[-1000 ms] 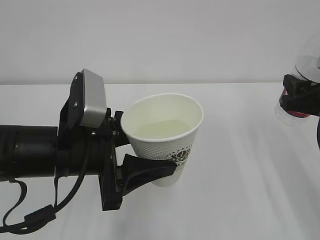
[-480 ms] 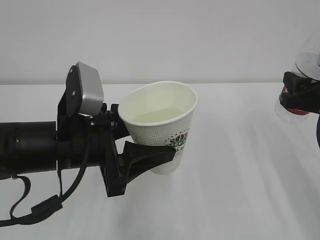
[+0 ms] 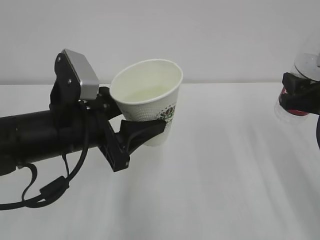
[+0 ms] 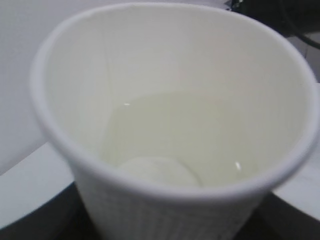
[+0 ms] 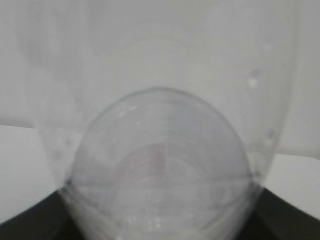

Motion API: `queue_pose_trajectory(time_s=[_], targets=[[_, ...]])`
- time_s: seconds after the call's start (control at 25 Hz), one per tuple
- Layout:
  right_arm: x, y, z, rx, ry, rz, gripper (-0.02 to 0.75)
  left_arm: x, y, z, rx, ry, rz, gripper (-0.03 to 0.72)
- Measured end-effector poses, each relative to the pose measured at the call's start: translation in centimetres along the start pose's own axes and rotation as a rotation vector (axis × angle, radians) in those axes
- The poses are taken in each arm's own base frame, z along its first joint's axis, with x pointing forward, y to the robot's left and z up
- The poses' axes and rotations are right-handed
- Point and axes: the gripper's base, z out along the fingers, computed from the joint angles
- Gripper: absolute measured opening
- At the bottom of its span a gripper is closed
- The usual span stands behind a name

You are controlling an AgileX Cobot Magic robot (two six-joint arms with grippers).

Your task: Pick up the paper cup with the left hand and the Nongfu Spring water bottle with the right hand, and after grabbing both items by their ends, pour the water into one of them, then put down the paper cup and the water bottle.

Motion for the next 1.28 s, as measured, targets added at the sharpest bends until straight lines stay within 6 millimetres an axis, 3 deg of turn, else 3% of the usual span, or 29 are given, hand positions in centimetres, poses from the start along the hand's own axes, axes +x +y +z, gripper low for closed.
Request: queue_pose_trajectory(time_s=[0.4, 1.08, 1.28], targets=[[0.1, 0.0, 0.0, -0.001, 0.007, 0.000, 0.468, 0.1, 1.5, -0.2, -0.127, -0.001, -0.029, 0.460], [0.2, 0.1, 0.0, -0.006, 0.020, 0.002, 0.468, 0.8, 7.5, -3.3, -0.379, -0.016, -0.103, 0.459], [1.4, 0.2, 0.5, -0.010, 0.063, -0.001, 0.468, 1.3, 9.1, -4.4, -0.468, -0.003, -0.146, 0.459]])
